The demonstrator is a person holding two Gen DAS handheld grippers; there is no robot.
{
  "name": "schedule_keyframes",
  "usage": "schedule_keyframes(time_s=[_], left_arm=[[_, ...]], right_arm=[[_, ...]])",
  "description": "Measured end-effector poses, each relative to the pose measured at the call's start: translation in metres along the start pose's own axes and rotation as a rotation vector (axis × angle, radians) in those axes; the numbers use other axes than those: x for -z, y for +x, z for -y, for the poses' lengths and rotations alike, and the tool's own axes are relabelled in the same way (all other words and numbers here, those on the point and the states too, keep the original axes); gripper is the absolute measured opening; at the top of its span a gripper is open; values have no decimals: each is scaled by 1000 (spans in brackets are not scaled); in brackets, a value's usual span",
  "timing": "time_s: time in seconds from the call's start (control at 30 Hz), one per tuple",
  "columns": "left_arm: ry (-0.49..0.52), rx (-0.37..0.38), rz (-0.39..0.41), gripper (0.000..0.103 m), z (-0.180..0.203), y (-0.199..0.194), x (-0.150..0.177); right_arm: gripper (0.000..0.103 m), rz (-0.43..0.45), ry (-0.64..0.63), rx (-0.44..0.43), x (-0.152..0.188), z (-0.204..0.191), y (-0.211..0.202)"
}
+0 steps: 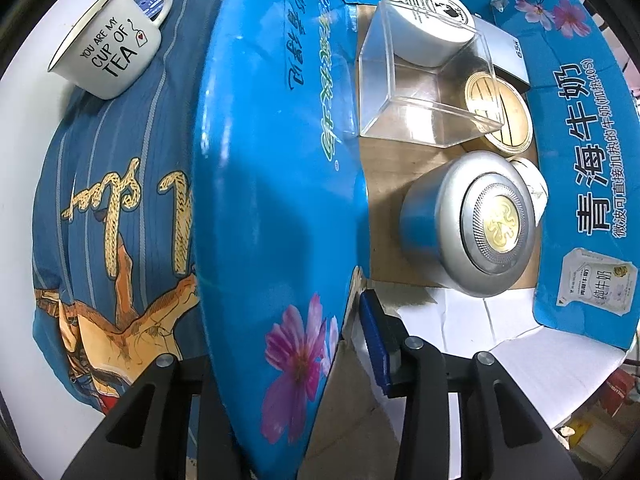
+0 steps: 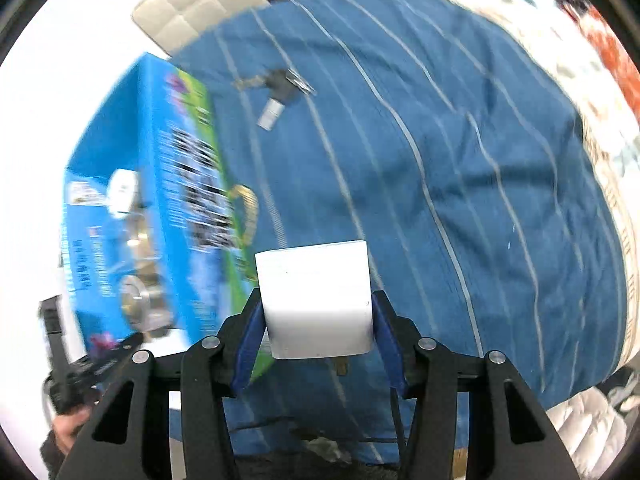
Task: Organize rigid objects
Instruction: 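Carry the charger into the box and release it beside the canister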
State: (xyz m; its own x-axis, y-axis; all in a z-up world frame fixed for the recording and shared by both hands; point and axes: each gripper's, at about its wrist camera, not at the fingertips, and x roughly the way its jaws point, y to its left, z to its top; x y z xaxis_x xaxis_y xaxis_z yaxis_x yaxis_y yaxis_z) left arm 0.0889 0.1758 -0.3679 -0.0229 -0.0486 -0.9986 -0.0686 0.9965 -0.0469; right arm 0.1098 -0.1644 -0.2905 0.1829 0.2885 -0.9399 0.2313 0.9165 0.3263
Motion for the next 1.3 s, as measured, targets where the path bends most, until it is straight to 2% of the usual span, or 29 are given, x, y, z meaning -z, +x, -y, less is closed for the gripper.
schedule_keyframes(time_s=[0.13, 0.33, 0.73, 0.93, 1.3], left_arm=[[0, -2, 2, 36, -1, -2, 2], [-5, -12, 9, 37, 1, -2, 4], [-20, -17, 17, 38, 0, -4, 10], [-6, -19, 19, 38, 3, -4, 10], [6, -22, 13, 38, 7, -2, 6]], right_arm=[[55, 30, -44, -36, -11, -21, -32], [55, 57, -102, -100, -25, -57, -49], [55, 35, -211, -127, -19, -103, -45], [55, 0, -249, -115, -15, -119, -25], [55, -171, -298, -61, -1, -144, 67]])
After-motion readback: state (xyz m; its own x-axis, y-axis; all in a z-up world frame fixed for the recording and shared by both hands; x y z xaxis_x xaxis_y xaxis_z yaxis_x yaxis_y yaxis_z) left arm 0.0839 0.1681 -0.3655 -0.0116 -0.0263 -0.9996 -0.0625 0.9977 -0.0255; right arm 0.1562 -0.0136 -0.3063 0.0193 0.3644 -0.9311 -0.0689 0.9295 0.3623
